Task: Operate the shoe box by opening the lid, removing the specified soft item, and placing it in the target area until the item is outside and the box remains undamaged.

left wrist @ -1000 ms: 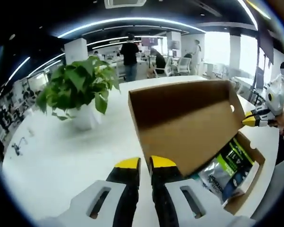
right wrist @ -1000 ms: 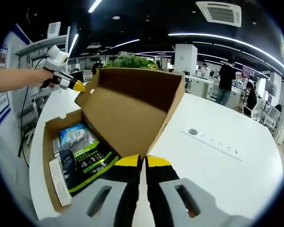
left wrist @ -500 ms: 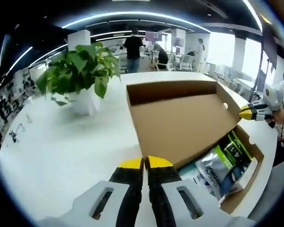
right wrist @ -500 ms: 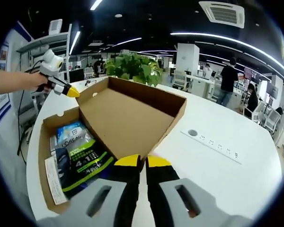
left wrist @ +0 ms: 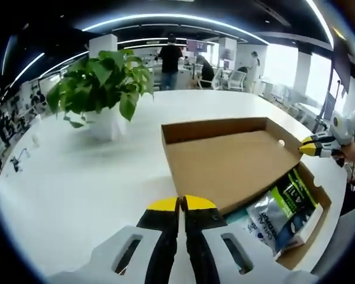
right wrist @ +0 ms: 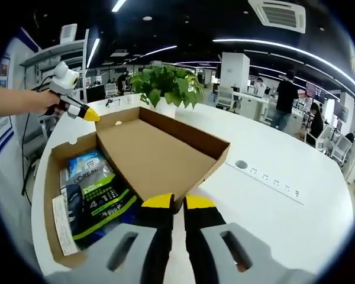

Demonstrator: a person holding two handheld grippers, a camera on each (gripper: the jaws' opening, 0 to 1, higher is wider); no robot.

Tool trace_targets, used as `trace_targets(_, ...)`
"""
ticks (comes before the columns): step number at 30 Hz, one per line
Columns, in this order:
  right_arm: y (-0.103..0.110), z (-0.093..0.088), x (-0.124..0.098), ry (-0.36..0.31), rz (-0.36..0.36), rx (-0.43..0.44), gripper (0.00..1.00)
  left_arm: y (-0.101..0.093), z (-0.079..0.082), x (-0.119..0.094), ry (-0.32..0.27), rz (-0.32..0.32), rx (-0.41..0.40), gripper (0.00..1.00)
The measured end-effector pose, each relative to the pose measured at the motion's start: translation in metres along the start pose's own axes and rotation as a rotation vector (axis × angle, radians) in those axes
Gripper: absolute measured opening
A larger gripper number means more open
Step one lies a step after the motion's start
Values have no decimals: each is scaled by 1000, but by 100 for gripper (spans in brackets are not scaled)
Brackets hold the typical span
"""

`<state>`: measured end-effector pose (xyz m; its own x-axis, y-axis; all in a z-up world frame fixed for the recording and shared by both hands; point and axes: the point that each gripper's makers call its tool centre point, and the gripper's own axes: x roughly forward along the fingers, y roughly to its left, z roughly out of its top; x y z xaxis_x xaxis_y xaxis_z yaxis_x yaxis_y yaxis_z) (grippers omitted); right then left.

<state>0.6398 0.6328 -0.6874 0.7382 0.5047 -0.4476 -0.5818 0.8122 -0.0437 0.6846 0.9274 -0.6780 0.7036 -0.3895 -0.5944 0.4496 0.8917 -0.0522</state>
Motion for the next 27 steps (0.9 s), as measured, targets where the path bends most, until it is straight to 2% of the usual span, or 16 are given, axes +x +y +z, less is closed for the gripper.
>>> trace_targets(14,-5,-4,6,1,-14,92,6,2,-2,9,6,16,-23,0)
trace_targets(19,-2,-6,7,12,-10,92,8,3,-3,13,15,22,-19,0)
trace_targets(24,2,-7,1,26,-2,79,8,4,-3,15,28,26,-26,0)
trace_targets(27,5,-9,-4,36,4,108,8,3,-4,15,29,25,-30,0)
